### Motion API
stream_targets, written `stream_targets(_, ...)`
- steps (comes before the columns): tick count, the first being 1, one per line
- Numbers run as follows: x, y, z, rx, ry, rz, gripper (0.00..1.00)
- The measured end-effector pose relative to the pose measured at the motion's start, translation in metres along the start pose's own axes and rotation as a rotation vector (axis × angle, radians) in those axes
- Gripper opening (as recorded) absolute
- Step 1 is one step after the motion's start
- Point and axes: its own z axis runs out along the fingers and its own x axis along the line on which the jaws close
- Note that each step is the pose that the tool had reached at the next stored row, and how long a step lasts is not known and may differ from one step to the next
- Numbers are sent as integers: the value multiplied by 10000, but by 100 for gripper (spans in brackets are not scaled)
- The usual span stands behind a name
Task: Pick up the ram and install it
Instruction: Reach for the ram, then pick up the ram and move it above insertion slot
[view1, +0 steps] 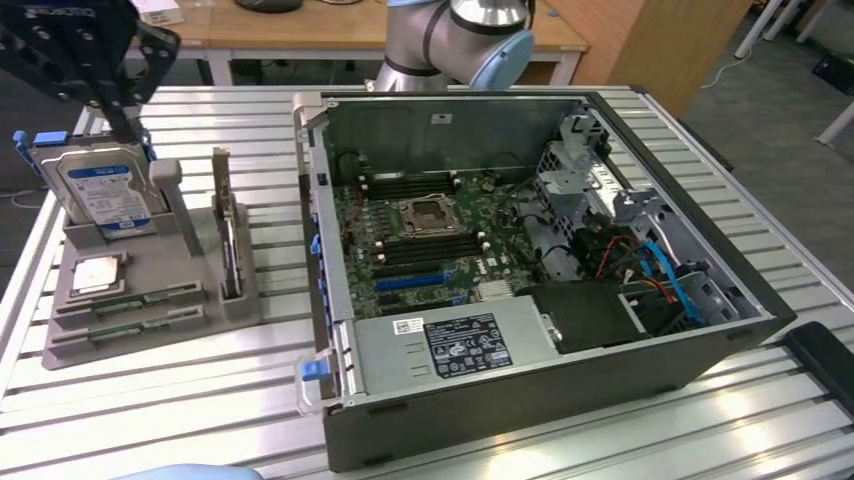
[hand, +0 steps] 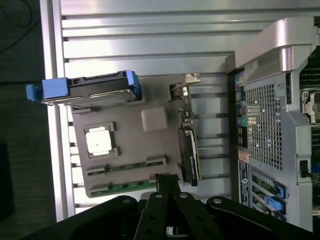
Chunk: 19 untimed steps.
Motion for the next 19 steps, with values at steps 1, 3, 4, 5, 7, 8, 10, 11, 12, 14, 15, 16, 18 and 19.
stream_targets(1,45,-3,-2,1,1,1,10)
stream_targets(3,135,-8,-3,-1,-1,2,10)
stream_targets(4,180,-11,-4,0,-1,2,10)
stream_targets(5,225,-15,-6,1,1,1,10)
stream_targets(7,318,-21,-8,-1,-1,0,10)
stream_targets(8,363,-23,-9,0,0,1,10)
stream_targets(10,452,-29,-12,0,0,3,10)
stream_targets(11,484,-31,-13,0,0,2,10)
stream_targets(12,493,-32,-12,-1,-1,3,10)
stream_targets(14,493,-32,-13,0,0,1,10)
stream_targets(15,493,-32,-13,0,0,1,10)
stream_targets(16,493,-32,-13,0,0,1,10)
stream_targets(18,493,-32,-13,0,0,1,10)
stream_targets(19,493,-32,-13,0,0,2,10)
